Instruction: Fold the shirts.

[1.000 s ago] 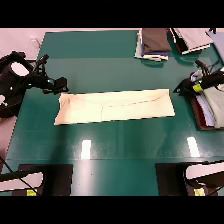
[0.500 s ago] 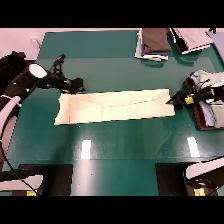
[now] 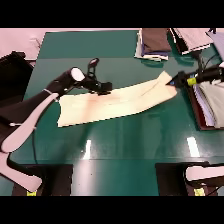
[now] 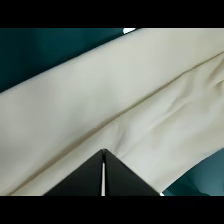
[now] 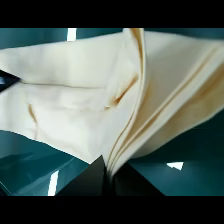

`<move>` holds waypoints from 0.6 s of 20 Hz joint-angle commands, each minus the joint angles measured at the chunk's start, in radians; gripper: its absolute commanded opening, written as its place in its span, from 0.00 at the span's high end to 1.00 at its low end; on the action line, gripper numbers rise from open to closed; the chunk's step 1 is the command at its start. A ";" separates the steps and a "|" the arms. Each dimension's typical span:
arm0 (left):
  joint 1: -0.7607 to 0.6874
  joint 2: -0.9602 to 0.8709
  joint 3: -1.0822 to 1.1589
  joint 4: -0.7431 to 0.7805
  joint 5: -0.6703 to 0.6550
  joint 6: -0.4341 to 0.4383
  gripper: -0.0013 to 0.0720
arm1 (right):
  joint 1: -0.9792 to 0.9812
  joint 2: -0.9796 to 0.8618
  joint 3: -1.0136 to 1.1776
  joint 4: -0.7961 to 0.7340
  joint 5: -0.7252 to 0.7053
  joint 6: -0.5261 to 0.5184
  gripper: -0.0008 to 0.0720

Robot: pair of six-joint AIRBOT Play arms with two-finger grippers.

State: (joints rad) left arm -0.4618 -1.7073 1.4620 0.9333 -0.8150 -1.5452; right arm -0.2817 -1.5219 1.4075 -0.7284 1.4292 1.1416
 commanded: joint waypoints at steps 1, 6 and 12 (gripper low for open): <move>-0.063 -0.125 0.117 0.001 -0.011 -0.010 0.95 | 0.096 0.113 0.109 0.030 0.006 0.066 0.96; -0.080 -0.174 0.132 0.002 -0.030 -0.021 0.95 | 0.264 0.152 0.222 0.029 -0.023 0.117 0.96; -0.065 -0.173 0.137 0.092 -0.121 -0.020 0.95 | 0.414 0.151 0.278 0.030 -0.121 0.141 0.96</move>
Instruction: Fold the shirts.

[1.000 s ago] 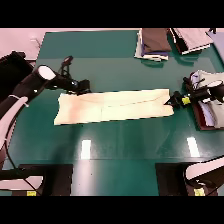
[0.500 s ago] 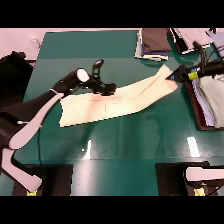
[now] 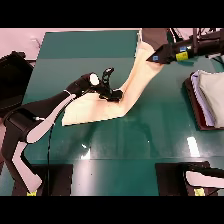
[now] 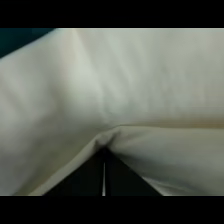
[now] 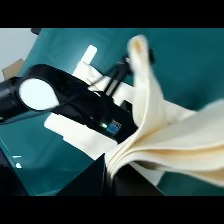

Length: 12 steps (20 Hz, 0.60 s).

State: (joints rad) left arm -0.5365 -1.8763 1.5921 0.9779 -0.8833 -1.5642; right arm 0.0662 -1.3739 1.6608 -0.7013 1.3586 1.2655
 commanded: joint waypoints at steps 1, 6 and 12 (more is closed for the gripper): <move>0.033 -0.002 0.027 0.061 -0.097 -0.005 0.95 | 0.095 0.003 0.024 0.003 -0.066 0.019 0.96; 0.226 0.161 0.174 0.223 -0.237 -0.007 0.95 | 0.307 -0.037 0.024 0.005 -0.220 0.018 0.96; 0.508 0.463 0.332 0.328 -0.293 -0.006 0.95 | 0.656 -0.328 0.159 0.180 -0.573 -0.100 0.48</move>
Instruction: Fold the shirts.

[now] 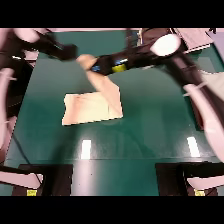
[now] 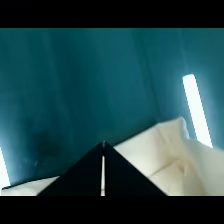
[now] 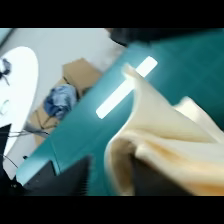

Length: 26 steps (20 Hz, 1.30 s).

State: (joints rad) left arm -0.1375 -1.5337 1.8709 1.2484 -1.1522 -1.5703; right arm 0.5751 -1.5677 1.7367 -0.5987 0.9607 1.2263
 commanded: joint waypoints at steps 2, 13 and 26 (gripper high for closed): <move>0.163 0.188 0.053 0.057 -0.026 0.000 0.95 | 0.177 -0.211 0.177 0.071 -0.169 -0.060 0.45; 0.057 0.182 0.054 0.051 -0.050 0.043 0.95 | -0.272 -0.217 -0.020 -0.235 0.414 0.099 0.53; 0.021 0.135 0.054 0.046 -0.067 0.060 0.95 | -0.415 0.128 -0.716 -0.145 -0.083 0.100 0.27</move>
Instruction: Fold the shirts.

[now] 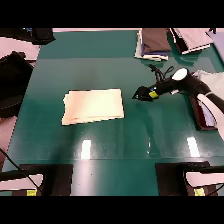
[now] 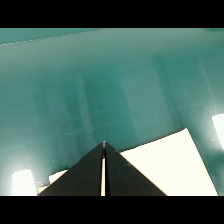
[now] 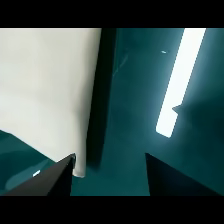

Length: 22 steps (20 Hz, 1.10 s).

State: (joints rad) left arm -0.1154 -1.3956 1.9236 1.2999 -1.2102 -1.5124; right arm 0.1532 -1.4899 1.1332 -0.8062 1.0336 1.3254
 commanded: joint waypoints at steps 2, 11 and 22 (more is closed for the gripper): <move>-0.001 -0.003 0.001 -0.010 -0.014 0.002 0.95 | 0.043 0.002 -0.124 0.159 -0.177 -0.043 0.27; -0.001 -0.003 0.001 -0.019 -0.041 0.002 0.95 | 0.282 -0.341 0.172 0.346 -0.166 -0.121 0.31; -0.099 -0.004 0.001 -0.058 -0.032 0.008 0.95 | 0.052 -0.219 0.317 0.180 -0.104 -0.060 0.96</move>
State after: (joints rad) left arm -0.1680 -1.3987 1.9236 1.2457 -1.2537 -1.5093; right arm 0.3092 -1.7821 1.4342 -0.5327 0.8974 1.2201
